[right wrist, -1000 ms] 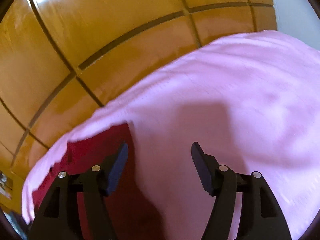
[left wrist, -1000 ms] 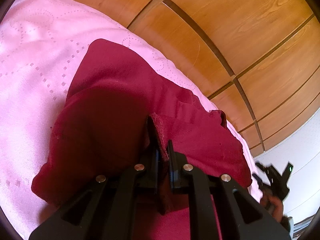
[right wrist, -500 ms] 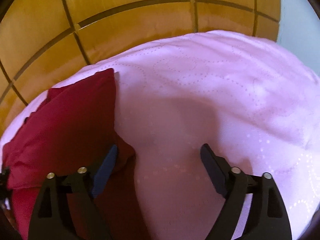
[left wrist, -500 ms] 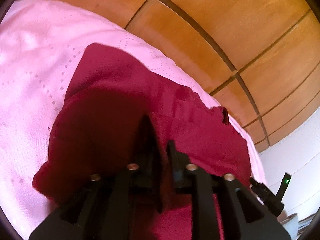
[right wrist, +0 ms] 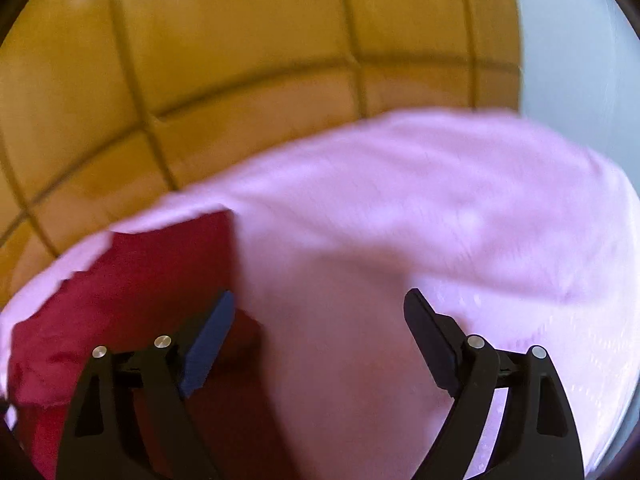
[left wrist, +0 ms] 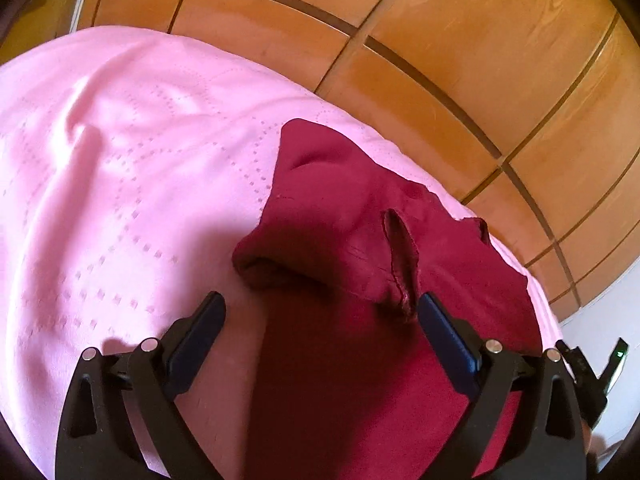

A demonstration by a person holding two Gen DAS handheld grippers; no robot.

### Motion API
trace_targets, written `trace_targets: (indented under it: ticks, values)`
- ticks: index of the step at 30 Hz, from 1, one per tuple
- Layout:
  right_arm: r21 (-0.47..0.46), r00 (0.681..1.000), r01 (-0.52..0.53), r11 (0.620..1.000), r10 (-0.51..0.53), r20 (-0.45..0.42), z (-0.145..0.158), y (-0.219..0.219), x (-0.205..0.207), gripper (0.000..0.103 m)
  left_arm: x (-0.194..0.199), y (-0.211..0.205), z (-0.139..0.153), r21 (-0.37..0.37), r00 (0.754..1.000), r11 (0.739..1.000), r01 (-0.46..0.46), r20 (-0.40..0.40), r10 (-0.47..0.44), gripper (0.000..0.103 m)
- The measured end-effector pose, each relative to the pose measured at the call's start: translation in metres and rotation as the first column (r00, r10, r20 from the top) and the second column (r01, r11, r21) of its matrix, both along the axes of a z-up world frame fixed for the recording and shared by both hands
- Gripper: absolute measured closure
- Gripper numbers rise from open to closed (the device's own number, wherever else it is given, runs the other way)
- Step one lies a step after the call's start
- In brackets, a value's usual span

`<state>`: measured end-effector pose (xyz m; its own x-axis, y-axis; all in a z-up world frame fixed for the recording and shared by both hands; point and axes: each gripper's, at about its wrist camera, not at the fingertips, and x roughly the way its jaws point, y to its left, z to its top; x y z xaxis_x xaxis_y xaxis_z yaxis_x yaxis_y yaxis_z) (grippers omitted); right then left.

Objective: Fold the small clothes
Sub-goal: 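Move both open tools to the hem end of the dark red shirt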

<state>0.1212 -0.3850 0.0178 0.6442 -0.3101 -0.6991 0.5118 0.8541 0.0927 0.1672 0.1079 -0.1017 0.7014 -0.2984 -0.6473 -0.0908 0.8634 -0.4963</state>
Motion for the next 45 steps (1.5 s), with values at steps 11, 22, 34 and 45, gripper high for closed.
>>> trace_targets:
  ticks: [11, 22, 34, 45]
  values:
    - [0.104, 0.965, -0.068, 0.992, 0.092, -0.244, -0.052, 0.003, 0.049, 0.004, 0.014, -0.023, -0.007, 0.165, 0.997, 0.985, 0.042, -0.076, -0.030, 0.003]
    - [0.298, 0.996, -0.040, 0.954, 0.062, -0.064, -0.036, -0.016, 0.012, 0.004, -0.003, -0.009, -0.003, 0.069, 0.997, 0.996, 0.055, -0.061, -0.051, 0.002]
    - [0.658, 0.982, -0.186, 0.730, 0.155, 0.105, -0.031, -0.043, -0.091, 0.024, -0.098, 0.001, 0.004, 0.085, 0.971, 0.967, 0.239, 0.003, -0.240, 0.006]
    - [0.687, 0.946, -0.308, 0.658, 0.291, 0.145, -0.025, -0.030, -0.136, 0.029, -0.137, 0.022, -0.005, -0.106, 0.964, 0.958, 0.265, 0.000, -0.266, 0.044]
